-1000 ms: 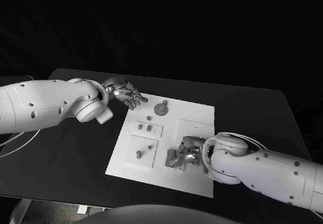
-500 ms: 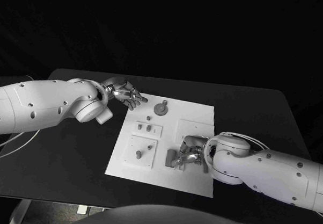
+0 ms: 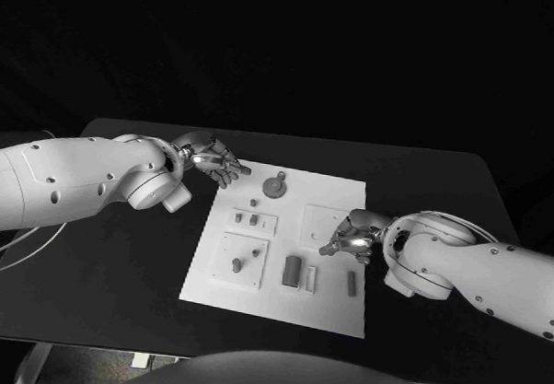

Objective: Assemble the parts on the task board

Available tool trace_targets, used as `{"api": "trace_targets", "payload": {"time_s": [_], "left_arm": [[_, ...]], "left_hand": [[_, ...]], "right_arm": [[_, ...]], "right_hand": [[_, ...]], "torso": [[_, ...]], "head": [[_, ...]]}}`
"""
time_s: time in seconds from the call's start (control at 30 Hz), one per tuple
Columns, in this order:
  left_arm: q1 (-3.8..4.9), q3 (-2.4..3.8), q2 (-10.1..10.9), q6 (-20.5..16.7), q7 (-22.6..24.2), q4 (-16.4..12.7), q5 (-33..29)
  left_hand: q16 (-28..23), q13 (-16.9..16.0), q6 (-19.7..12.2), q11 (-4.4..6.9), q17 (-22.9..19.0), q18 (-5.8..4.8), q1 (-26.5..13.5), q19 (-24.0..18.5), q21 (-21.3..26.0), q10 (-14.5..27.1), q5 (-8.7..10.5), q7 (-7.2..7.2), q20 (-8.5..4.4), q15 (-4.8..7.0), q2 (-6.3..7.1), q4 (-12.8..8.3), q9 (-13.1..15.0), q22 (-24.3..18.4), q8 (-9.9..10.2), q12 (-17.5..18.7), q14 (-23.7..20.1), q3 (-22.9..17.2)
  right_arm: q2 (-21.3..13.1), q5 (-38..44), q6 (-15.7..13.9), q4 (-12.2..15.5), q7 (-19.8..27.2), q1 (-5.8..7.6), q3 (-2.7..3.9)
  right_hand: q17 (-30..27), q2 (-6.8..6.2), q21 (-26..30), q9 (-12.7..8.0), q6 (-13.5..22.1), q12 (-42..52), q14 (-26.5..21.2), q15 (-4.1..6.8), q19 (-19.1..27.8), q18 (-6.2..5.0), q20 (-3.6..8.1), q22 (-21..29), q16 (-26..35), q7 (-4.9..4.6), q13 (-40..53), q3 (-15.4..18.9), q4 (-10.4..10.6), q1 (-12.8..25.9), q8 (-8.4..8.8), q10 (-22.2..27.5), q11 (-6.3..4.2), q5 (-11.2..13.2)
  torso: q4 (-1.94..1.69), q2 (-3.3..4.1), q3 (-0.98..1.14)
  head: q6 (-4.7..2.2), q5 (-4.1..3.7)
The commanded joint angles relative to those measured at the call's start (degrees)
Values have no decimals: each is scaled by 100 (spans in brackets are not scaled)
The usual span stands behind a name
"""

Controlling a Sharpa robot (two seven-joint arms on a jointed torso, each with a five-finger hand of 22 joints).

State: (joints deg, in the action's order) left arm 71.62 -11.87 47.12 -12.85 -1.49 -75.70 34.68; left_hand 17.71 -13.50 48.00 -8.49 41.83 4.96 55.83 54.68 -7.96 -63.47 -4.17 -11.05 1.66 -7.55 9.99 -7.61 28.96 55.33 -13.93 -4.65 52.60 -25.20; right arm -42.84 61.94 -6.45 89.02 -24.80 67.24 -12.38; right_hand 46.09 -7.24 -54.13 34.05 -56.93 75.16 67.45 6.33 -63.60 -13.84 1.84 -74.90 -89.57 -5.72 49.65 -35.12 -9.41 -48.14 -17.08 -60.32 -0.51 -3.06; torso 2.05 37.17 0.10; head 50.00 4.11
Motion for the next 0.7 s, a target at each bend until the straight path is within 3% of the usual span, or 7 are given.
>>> {"api": "trace_targets", "payload": {"time_s": [0.03,0.2,0.4,0.7], "left_arm": [[7,4,-17,-45,98,9,20],[7,4,-17,-52,94,16,30],[7,4,15,-106,39,-8,59],[7,3,31,-138,46,-36,59]], "left_hand": [[-40,-9,-43,6,7,83,29,-28,37,21,21,12,17,-2,9,-18,-4,6,-35,21,-5,-5],[-45,-19,-29,15,13,83,23,-26,39,-1,21,17,18,-3,10,-8,-3,10,-46,10,-4,-11],[-45,-19,-28,15,13,83,22,-26,39,-1,21,18,18,-3,10,-7,-3,11,-46,10,-4,-11],[-45,-19,-28,15,13,83,22,-26,39,-1,21,18,18,-3,11,-7,-3,11,-46,10,-4,-11]], "right_arm": [[-104,-383,293,11,-64,-4,-9],[-265,-255,602,96,-191,-5,-26],[-427,147,699,222,-562,-7,-132],[-518,318,809,233,-762,-58,-138]], "right_hand": [[-8,-57,-9,-2,73,2,2,-39,-32,-116,-12,-11,12,-44,-7,-11,39,-5,33,-10,34,15],[-9,-60,-6,-2,77,0,0,-42,-28,-116,-13,-10,14,-46,-8,-10,41,-2,34,-8,37,16],[-9,-60,-6,-2,77,0,0,-42,-28,-116,-13,-10,14,-46,-8,-10,41,-2,34,-8,37,16],[-9,-60,-6,-2,77,0,0,-42,-28,-116,-13,-10,14,-46,-8,-10,41,-2,34,-8,37,16]], "torso": [[9,-1,-5],[5,8,16],[14,2,6],[10,3,-7]], "head": [[0,-25],[0,-23],[0,-51],[0,-133]]}}
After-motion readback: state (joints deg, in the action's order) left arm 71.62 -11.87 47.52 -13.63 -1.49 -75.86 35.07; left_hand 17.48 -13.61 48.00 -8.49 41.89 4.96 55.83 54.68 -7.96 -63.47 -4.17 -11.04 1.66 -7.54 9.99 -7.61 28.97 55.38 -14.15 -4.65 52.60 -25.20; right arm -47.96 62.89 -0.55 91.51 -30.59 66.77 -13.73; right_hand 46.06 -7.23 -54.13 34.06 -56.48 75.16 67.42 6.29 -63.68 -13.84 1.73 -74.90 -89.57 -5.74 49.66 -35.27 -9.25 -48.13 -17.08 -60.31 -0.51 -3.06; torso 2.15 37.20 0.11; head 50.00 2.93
